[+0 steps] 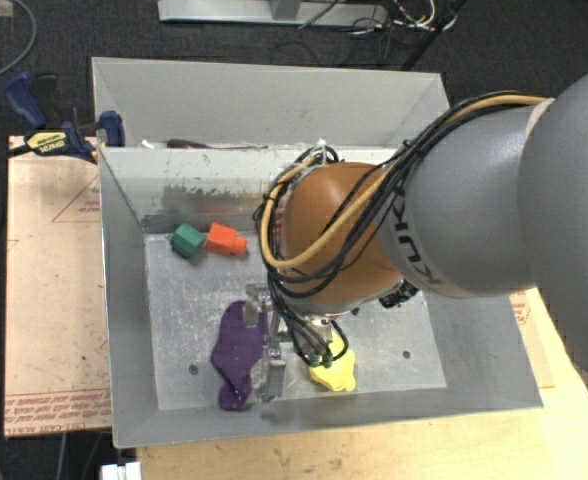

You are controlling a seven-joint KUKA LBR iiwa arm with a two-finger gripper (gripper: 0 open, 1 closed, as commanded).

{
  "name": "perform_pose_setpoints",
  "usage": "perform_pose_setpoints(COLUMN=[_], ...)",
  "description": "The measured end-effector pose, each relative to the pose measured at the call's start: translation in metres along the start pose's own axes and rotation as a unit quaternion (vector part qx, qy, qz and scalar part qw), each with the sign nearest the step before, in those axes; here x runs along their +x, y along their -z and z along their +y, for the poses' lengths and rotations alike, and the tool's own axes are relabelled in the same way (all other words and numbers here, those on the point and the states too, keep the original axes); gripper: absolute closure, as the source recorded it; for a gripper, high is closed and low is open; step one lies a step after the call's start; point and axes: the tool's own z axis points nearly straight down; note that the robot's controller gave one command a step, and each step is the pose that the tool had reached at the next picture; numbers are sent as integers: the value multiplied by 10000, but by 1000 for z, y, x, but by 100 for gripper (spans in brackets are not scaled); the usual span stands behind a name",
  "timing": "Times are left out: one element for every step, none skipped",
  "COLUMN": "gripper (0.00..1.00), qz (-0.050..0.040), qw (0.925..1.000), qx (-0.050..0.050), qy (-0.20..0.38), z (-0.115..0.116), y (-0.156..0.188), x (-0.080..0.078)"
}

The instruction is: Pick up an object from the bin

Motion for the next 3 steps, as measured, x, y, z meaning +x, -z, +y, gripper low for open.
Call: perform_pose_setpoints(gripper=[0, 100, 100], qz=[-35, 2, 2], qw=[10000, 9930, 9930], qx=[-7, -5, -6], qy=[-17, -1182, -1185], z=[-1, 28, 28], y=[4, -71, -71], x=[-2, -24, -24])
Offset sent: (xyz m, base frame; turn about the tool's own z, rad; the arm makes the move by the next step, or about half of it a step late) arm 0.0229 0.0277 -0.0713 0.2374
